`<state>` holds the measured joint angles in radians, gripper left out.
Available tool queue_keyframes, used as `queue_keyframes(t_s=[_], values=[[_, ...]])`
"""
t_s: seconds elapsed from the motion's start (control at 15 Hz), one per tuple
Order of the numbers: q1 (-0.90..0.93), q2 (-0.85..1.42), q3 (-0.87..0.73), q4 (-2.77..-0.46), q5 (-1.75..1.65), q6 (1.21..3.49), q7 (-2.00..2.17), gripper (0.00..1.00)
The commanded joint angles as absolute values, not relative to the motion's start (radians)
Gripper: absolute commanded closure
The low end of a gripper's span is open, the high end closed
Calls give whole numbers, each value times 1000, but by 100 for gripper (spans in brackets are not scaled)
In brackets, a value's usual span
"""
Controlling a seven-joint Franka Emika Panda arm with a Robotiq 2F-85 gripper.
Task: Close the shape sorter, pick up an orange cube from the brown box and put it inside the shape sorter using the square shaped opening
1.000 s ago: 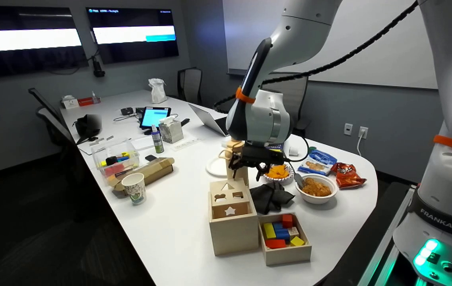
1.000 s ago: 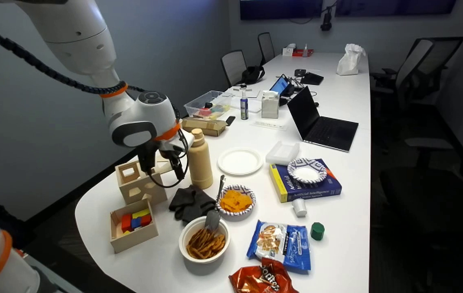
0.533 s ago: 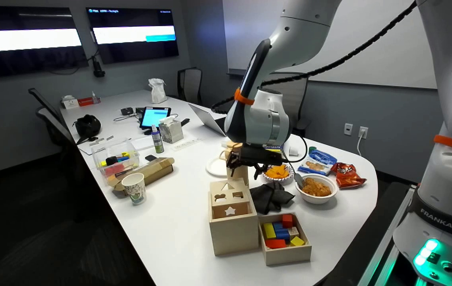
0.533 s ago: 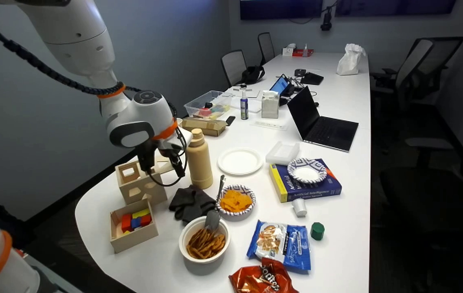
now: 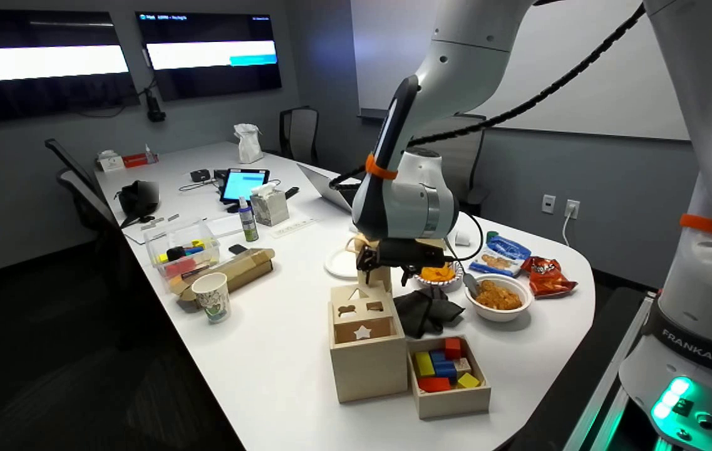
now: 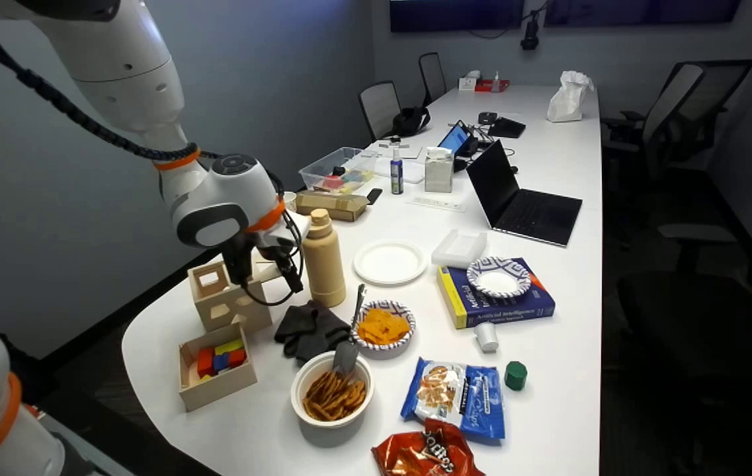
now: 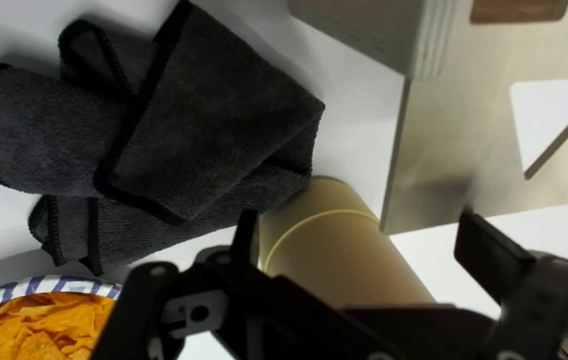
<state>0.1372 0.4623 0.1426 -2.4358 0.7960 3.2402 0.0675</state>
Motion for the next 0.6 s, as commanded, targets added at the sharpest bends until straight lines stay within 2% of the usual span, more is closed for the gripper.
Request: queue_keyframes(t_s=[0.0,0.33,0.53], values=[[194,479,106,-2419,789,3266,76,0],[254,476,53,-2436,672,3325,175,0],[350,494,-26,-2419,727,3348,132,0]])
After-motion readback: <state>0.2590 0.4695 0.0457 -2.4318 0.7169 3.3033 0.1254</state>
